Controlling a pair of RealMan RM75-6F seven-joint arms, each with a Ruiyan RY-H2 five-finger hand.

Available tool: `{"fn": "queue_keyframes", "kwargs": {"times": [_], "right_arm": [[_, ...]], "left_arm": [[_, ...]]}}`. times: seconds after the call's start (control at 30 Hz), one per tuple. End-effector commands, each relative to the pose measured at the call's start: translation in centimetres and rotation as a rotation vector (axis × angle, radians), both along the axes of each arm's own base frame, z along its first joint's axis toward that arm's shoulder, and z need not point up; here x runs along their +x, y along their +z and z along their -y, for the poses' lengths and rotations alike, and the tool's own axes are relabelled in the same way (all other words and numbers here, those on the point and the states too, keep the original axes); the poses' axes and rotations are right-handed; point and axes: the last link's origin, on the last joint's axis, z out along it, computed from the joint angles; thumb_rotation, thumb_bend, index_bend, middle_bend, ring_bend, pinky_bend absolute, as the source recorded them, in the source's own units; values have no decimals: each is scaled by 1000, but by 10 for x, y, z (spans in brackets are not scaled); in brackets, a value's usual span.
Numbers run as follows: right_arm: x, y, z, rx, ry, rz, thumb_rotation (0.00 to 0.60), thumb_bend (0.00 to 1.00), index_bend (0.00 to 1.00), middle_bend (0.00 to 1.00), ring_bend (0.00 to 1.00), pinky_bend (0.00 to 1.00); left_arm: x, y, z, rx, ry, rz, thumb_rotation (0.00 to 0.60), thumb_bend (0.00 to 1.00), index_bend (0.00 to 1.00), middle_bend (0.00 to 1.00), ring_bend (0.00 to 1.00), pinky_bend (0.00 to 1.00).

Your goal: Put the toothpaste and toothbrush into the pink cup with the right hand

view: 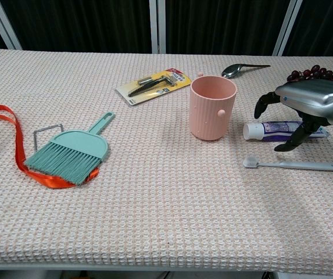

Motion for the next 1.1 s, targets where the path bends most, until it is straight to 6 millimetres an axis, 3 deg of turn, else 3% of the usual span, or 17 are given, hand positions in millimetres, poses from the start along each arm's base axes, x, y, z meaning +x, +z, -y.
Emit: {"fn": "queue_keyframes", "kwargs": {"times": [0.03,0.63,0.87,1.1], "right_arm": [[2,-2,3,-19,18,7,600,398,339,251,137,28],[1,-20,13,-30,32,-13,600,489,378,362,152,11],[-1,-27,14,-31,36,-18,600,599,475,437,163,0],[-1,-26,16,-50,49,-20,600,628,615,544,191,0]], "left_arm": [[-1,-1,0,-3,5,-9,330,80,87,81,107,222],[4,1,4,-11,-7,-17,360,85,87,81,107,222],[4,2,3,-12,-6,-19,361,84,87,81,107,222],[4,2,3,-19,-14,-7,371,85,88,81,107,222]]}}
